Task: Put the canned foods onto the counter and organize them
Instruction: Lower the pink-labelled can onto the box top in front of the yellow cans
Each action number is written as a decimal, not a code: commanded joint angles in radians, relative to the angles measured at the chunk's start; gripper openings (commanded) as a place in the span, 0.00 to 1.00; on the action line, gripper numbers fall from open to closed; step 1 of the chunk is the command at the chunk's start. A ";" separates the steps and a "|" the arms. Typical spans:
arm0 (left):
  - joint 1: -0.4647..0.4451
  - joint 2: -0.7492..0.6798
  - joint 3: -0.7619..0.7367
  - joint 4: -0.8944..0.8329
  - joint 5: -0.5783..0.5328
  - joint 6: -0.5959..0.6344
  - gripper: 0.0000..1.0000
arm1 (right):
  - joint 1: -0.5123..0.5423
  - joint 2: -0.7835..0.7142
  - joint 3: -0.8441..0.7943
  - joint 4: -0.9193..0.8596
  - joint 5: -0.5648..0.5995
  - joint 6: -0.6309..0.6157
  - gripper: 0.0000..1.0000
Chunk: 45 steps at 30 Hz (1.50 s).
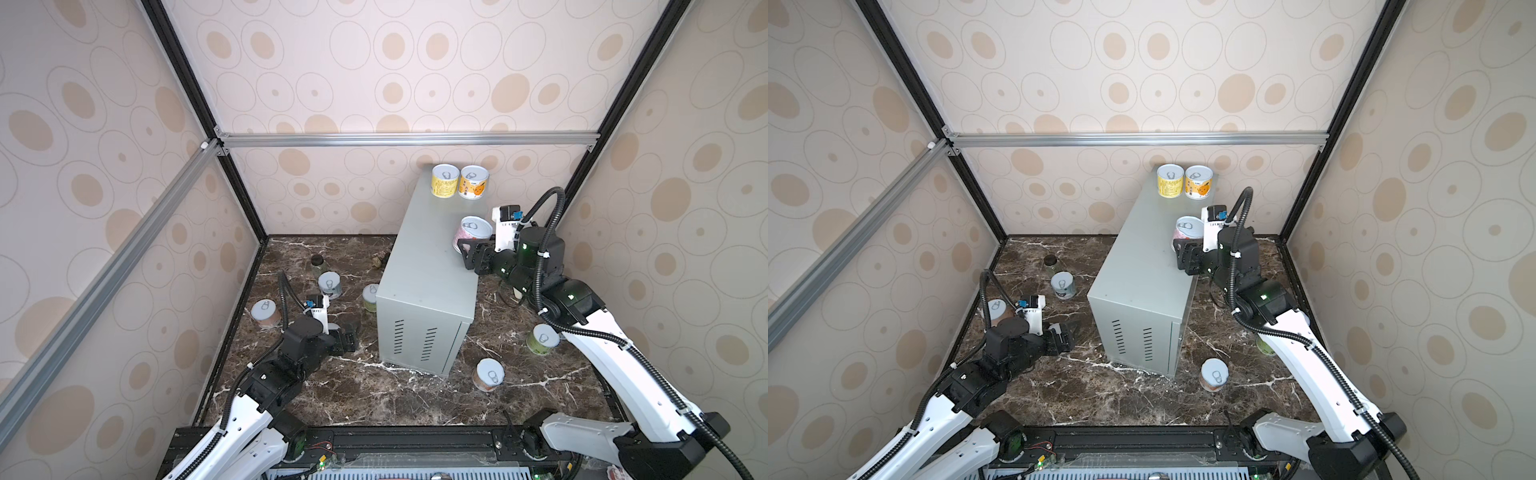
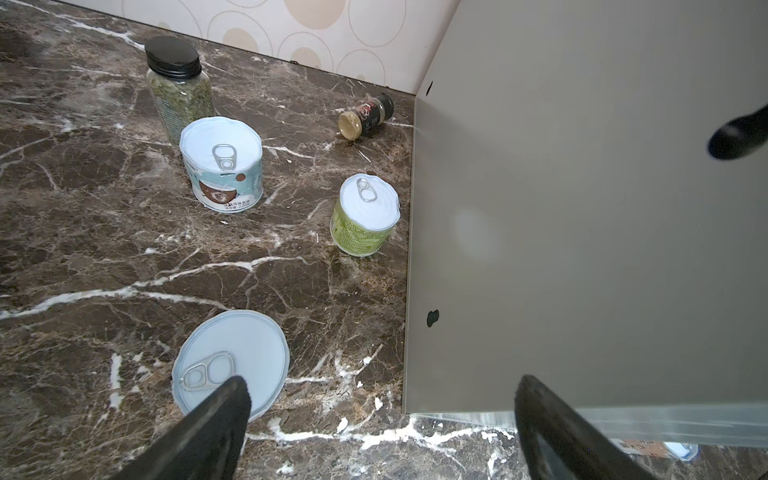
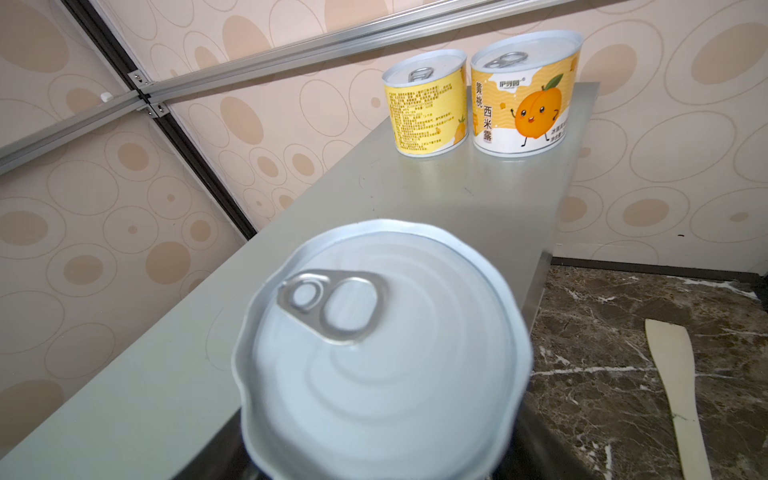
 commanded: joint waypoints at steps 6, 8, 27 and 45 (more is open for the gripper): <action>0.007 -0.027 0.003 0.010 -0.004 0.009 0.99 | -0.063 0.142 0.100 -0.013 -0.038 -0.030 0.65; 0.006 -0.026 0.003 0.010 -0.004 0.010 0.99 | -0.086 0.176 0.124 -0.017 -0.040 -0.035 0.64; 0.007 0.014 0.008 0.002 -0.014 0.006 0.99 | -0.159 0.420 0.334 -0.058 -0.046 -0.148 0.65; 0.007 0.017 0.008 -0.006 -0.032 0.000 0.99 | -0.182 0.447 0.342 -0.058 -0.081 -0.138 0.71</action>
